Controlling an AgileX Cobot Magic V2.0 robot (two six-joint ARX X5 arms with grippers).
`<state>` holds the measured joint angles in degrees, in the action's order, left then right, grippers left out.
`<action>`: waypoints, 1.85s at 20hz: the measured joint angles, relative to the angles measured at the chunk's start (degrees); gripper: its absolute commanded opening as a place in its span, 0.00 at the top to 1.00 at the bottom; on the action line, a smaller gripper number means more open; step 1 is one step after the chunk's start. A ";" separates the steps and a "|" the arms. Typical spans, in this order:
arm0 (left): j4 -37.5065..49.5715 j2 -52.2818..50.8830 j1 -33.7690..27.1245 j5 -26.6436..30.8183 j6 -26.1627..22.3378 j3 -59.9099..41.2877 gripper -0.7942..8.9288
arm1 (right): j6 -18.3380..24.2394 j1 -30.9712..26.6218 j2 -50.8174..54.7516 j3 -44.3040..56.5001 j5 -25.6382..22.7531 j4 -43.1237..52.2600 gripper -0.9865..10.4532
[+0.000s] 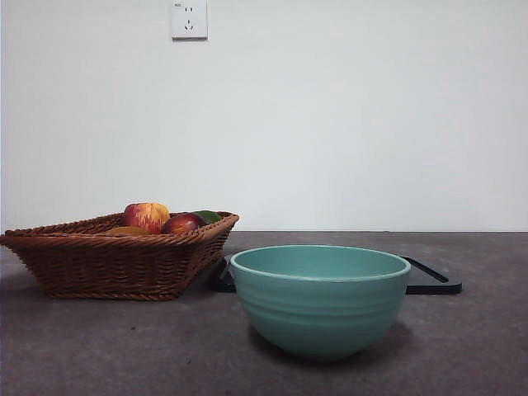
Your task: Pick up the wifruite, put it on the bowl, pick up the plate, put it on desk
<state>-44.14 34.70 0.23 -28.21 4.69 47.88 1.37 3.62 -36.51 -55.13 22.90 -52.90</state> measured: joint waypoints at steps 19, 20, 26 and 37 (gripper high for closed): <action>-9.62 3.54 6.82 -3.30 -5.92 4.96 0.45 | 3.23 12.20 -5.09 -1.88 4.07 -7.72 0.54; -9.62 3.54 6.82 -3.30 -5.92 4.96 0.45 | 3.23 12.20 -5.09 -1.88 4.07 -7.72 0.54; -7.21 4.46 6.82 -3.30 -4.76 5.01 0.46 | 3.23 12.20 -5.09 -1.88 4.09 -7.72 0.54; -5.92 23.17 13.51 8.87 -1.16 18.84 0.47 | 2.84 12.20 -5.09 -1.88 4.07 -7.69 0.54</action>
<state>-50.06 57.87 13.74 -19.33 3.53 66.72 4.21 15.81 -41.60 -57.01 26.96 -60.60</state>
